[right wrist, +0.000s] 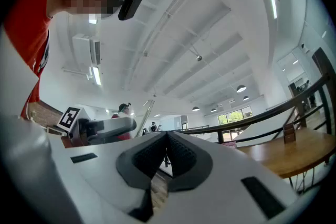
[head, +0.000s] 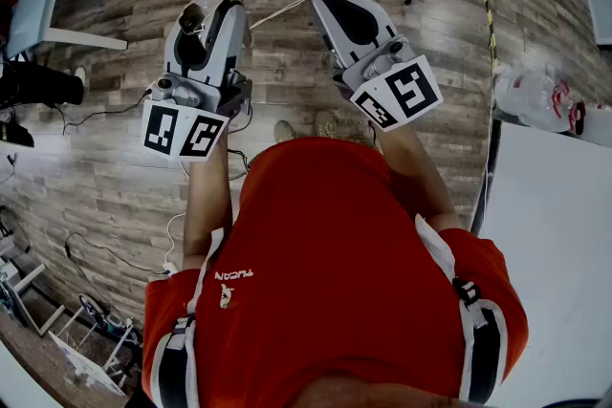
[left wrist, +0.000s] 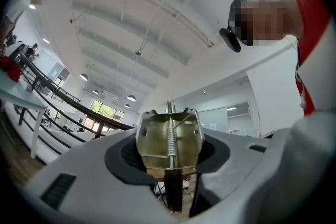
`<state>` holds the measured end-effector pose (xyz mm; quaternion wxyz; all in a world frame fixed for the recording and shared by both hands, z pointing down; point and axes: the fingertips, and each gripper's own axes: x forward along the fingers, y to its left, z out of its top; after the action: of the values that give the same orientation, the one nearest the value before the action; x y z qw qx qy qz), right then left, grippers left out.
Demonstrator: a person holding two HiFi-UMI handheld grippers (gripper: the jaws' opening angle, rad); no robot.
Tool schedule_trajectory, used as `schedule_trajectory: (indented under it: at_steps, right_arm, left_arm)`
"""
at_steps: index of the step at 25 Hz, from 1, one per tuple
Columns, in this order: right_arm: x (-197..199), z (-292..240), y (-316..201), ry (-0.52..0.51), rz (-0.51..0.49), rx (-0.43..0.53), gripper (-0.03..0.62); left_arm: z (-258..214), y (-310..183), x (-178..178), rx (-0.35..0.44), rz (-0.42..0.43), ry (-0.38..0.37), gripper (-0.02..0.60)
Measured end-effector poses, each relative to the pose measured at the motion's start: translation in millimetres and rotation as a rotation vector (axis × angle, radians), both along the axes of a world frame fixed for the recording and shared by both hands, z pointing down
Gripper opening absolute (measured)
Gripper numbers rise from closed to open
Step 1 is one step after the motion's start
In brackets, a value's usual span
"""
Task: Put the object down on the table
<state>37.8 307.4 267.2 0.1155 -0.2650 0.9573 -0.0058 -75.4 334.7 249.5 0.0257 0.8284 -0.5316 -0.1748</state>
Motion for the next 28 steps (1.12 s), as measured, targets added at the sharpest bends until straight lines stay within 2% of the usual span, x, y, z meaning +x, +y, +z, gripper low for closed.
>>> schedule_trajectory:
  at_steps: [11,21,28]
  right_arm:
    - [22.7,2.0,-13.6,-0.020,-0.009,-0.006,0.025]
    - [51.2,4.9,-41.0,-0.023,-0.069,0.012,0.025]
    - [49.1,5.9,-65.8,-0.023,-0.087,0.015,0.025]
  left_arm:
    - [5.3,-9.4,16.3,-0.006,-0.014,0.023,0.193]
    - [4.6,-34.3,41.3,0.005,-0.057,0.023,0.193]
    - [2.7,-57.3,41.3,0.005,-0.069,0.013,0.193]
